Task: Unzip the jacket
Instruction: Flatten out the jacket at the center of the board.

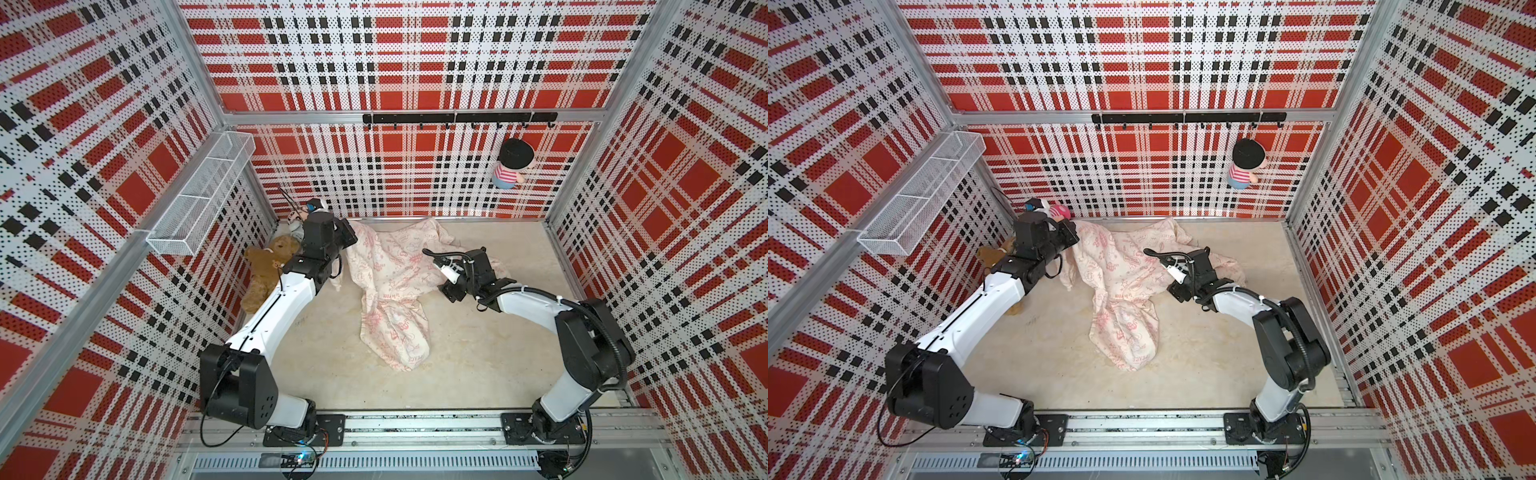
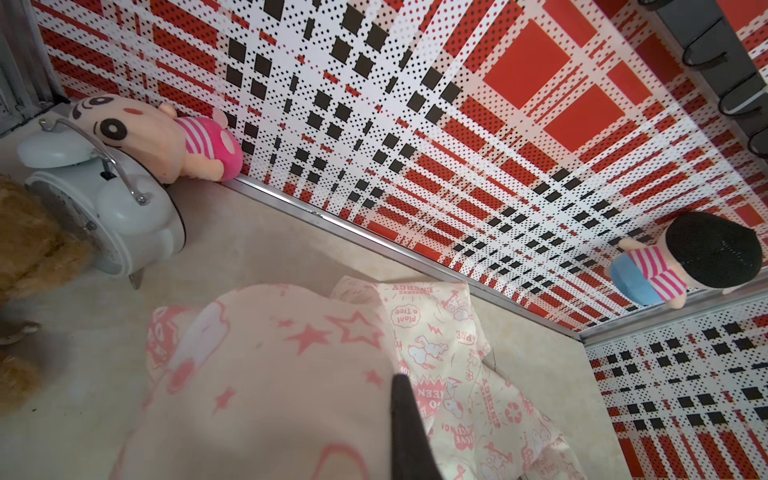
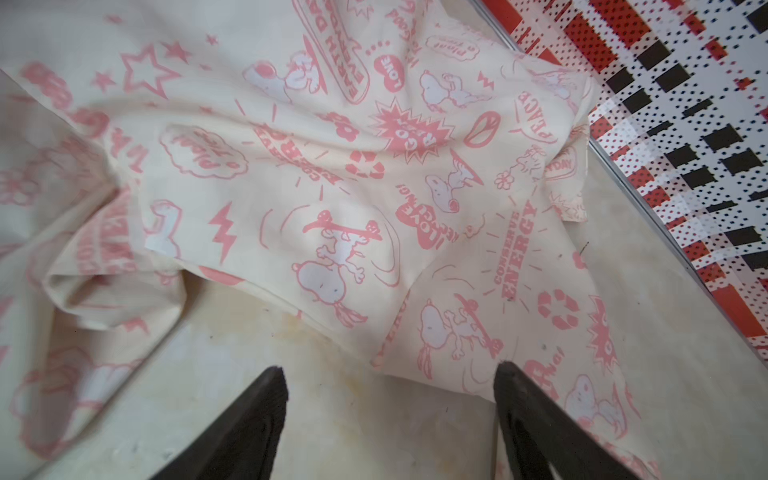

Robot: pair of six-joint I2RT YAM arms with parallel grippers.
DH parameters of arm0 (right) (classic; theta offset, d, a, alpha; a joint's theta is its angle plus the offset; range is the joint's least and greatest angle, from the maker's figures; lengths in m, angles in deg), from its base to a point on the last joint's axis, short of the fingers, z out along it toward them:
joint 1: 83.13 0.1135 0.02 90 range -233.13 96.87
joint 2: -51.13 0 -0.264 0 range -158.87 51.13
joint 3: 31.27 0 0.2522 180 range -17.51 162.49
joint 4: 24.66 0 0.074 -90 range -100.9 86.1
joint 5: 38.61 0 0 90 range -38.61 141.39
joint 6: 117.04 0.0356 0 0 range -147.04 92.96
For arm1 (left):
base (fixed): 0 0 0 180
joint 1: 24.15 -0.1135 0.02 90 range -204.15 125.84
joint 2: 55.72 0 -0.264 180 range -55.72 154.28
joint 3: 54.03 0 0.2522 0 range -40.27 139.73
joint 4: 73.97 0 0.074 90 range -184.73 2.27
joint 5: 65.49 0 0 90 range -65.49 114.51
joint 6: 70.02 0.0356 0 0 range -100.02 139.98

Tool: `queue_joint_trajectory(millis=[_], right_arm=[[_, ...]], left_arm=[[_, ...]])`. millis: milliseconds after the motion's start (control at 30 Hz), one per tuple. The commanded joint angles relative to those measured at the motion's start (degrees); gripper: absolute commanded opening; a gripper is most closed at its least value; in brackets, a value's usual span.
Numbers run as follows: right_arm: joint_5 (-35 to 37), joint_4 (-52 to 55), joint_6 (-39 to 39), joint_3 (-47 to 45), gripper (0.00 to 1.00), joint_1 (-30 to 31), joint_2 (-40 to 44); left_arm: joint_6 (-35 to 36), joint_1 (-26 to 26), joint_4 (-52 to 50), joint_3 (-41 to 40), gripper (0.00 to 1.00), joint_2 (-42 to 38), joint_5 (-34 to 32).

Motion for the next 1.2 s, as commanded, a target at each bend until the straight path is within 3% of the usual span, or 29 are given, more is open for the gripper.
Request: queue_joint_trajectory(millis=[0, 200, 467, 667, 800, 1000, 1167], right_arm=[[2.1, -4.2, -7.9, 3.2, 0.83, 0.9, -3.3], [2.6, -6.1, -11.1, 4.5, 0.86, 1.9, -8.7], [-1.8, -7.3, -12.9, 3.1, 0.90, 3.3, -9.8], [2.2, -7.5, -13.9, 6.8, 0.89, 4.5, -15.2], [3.5, -3.6, -13.7, 11.3, 0.64, 4.9, -18.0], [5.3, -0.2, -15.2, 11.8, 0.03, 5.1, -17.5], [6.7, -4.5, -13.7, 4.2, 0.00, 5.1, -5.6]], left_arm=[[0.0, -1.1, 2.0, -0.7, 0.00, -2.5, 0.4], [0.5, -2.9, 2.0, -1.3, 0.00, -2.5, 1.0], [1.0, -4.5, 1.9, -1.9, 0.00, -1.8, 1.3], [0.9, -5.5, 4.0, -4.2, 0.00, -1.9, 1.7], [0.3, -6.4, 4.3, -3.6, 0.00, -0.4, 3.0], [-0.3, -6.7, 4.2, -2.4, 0.00, 1.9, 4.5], [0.0, -6.5, 4.4, -3.0, 0.00, 0.2, 5.1]])
